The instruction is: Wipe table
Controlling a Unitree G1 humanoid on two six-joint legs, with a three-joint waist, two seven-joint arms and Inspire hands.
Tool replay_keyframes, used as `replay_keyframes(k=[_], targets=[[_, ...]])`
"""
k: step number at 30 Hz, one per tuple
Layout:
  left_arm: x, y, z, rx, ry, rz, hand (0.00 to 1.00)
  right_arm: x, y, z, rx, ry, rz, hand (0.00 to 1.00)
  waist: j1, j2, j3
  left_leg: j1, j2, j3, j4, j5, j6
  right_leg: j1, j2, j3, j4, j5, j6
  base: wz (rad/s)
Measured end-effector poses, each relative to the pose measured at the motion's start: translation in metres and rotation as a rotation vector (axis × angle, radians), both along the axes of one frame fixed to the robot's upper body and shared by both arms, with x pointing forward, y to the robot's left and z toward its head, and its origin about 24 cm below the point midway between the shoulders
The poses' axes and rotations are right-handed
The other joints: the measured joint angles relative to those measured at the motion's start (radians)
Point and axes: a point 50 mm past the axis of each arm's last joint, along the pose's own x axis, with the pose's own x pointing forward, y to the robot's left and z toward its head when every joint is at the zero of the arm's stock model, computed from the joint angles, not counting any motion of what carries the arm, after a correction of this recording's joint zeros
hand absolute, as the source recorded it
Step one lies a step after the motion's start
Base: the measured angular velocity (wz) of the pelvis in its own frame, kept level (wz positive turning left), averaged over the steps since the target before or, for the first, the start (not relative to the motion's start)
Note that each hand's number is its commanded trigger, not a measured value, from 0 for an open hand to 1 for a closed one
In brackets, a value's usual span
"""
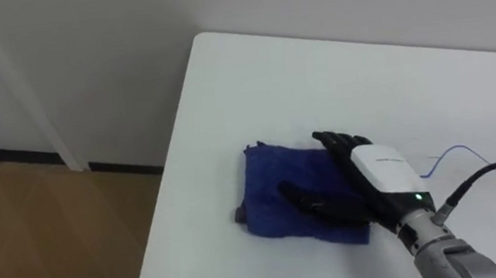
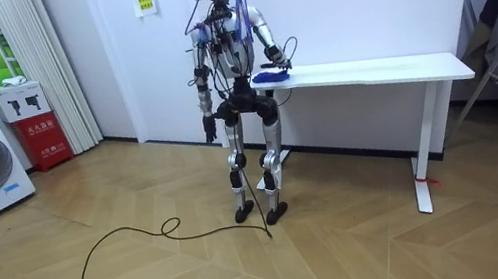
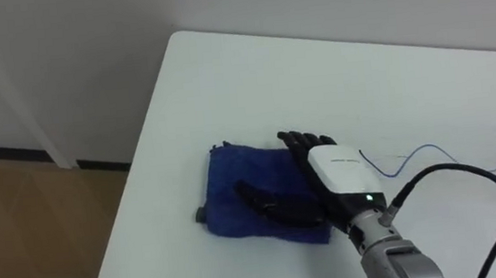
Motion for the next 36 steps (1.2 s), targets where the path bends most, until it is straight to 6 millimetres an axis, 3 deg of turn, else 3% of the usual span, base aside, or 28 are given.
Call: replay_keyframes(k=[10, 16, 21, 30, 31, 32, 36], targets=[[-0.003, 0.001, 0.0, 0.008, 0.017, 0.001, 0.0, -0.004, -0.006, -0.014, -0.082, 0.033, -0.007, 0.0, 0.003, 0.011, 0.0037, 0.0, -0.001, -0.005, 0.001, 0.0, 0.0, 0.002, -0.001, -0.004, 0.001, 0.0, 0.0, 0.0], [-0.005, 0.001, 0.0, 0.005, 0.025, -0.002, 0.0, -0.007, -0.011, -0.024, -0.144, 0.06, -0.006, 0.0, 0.005, -0.005, 0.0005, -0.001, -0.002, -0.012, 0.001, 0.0, 0.0, 0.002, -0.001, -0.007, 0.002, 0.0, 0.0, 0.02], [-0.006, 0.001, 0.0, 0.007, 0.028, -0.011, 0.0, -0.008, -0.011, -0.029, -0.173, 0.051, 0.0, 0.0, 0.007, -0.027, 0.0029, 0.0, -0.003, -0.011, 0.004, 0.0, 0.0, 0.008, -0.001, -0.013, 0.002, 0.0, 0.001, 0.03], [0.0, 0.001, 0.0, 0.021, 0.011, -0.015, 0.0, -0.008, -0.007, -0.03, -0.213, -0.016, 0.015, 0.0, 0.01, -0.014, 0.0101, 0.001, -0.005, -0.009, 0.003, 0.001, 0.0, 0.009, 0.001, -0.008, 0.001, 0.002, 0.004, 0.0], [0.0, 0.001, 0.0, 0.024, 0.01, -0.015, 0.0, -0.008, -0.006, -0.029, -0.216, -0.021, 0.017, 0.11, 0.01, -0.013, 0.0105, 0.001, -0.005, -0.009, 0.003, 0.001, 0.0, 0.009, 0.001, -0.008, 0.001, 0.002, 0.004, 0.0], [0.001, 0.001, 0.0, 0.026, 0.007, -0.015, 0.0, -0.008, -0.006, -0.029, -0.22, -0.03, 0.019, 0.96, 0.01, -0.01, 0.0107, 0.001, -0.005, -0.009, 0.002, 0.0, 0.0, 0.008, 0.001, -0.008, 0.001, 0.002, 0.004, 0.0], [0.005, 0.001, 0.001, 0.028, -0.009, -0.018, 0.0, -0.008, -0.005, -0.028, -0.225, -0.055, 0.022, 1.0, 0.011, -0.001, 0.0115, 0.0, -0.005, -0.009, 0.001, 0.001, 0.0, 0.006, 0.002, -0.007, 0.001, 0.002, 0.004, 0.0]])
